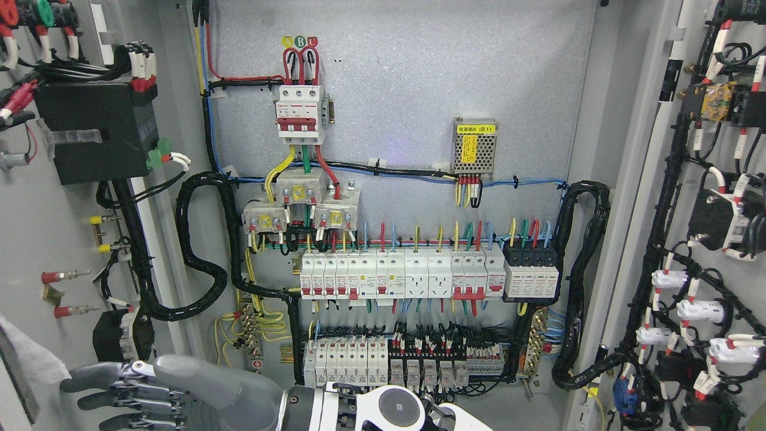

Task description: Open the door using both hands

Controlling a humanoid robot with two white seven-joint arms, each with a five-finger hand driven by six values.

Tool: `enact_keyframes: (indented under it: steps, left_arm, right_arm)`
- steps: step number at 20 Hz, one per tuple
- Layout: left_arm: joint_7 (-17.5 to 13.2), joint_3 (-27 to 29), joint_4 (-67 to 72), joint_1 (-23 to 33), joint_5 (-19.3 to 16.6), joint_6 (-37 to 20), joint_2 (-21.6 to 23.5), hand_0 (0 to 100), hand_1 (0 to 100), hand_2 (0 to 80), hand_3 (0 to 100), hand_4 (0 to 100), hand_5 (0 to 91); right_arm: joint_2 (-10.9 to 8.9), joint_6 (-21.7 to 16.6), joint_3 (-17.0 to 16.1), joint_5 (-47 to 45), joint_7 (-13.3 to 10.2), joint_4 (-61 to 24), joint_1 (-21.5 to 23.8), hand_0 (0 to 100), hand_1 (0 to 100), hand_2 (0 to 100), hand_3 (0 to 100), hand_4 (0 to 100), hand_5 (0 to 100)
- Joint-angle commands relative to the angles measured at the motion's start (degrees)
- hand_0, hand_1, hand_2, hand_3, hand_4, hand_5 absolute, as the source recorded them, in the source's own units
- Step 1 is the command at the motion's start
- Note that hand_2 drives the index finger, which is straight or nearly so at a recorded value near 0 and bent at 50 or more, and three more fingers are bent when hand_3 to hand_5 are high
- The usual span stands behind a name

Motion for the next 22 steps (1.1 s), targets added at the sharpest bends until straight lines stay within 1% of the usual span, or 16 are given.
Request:
enact_keyframes:
  steps: [1, 7, 11, 22]
  left_arm:
    - [-0.01, 0.0, -1.49, 0.0, 0.0, -0.11, -0.04, 29, 0, 2.8, 3, 3, 0.0]
    - [-0.01, -0.09, -1.58, 0.0, 0.0, -0.11, -0.04, 29, 0, 2.8, 3, 3, 0.0]
    - [-0.01, -0.09, -1.58, 0.0, 0.0, -0.02, -0.04, 29, 0, 2.8, 3, 3, 0.0]
    - [-0.09, -0.09, -1.67, -0.09, 0.0, -0.02, -0.31, 29, 0, 2.8, 3, 3, 0.0]
  right_arm:
    - [-0.01, 0.05, 3.02, -1.51, 0.0, 0.68, -2.03, 22, 0, 0, 0, 0, 0]
    - [-0.01, 0.05, 4.96, -3.8, -0.09, 1.47, -4.31, 22, 0, 0, 0, 0, 0]
    - [-0.01, 0.05, 6.28, -4.06, -0.09, 1.74, -4.84, 22, 0, 0, 0, 0, 0]
    - [-0.01, 0.05, 6.72, -4.15, -0.18, 2.35, -6.33, 22, 0, 0, 0, 0, 0]
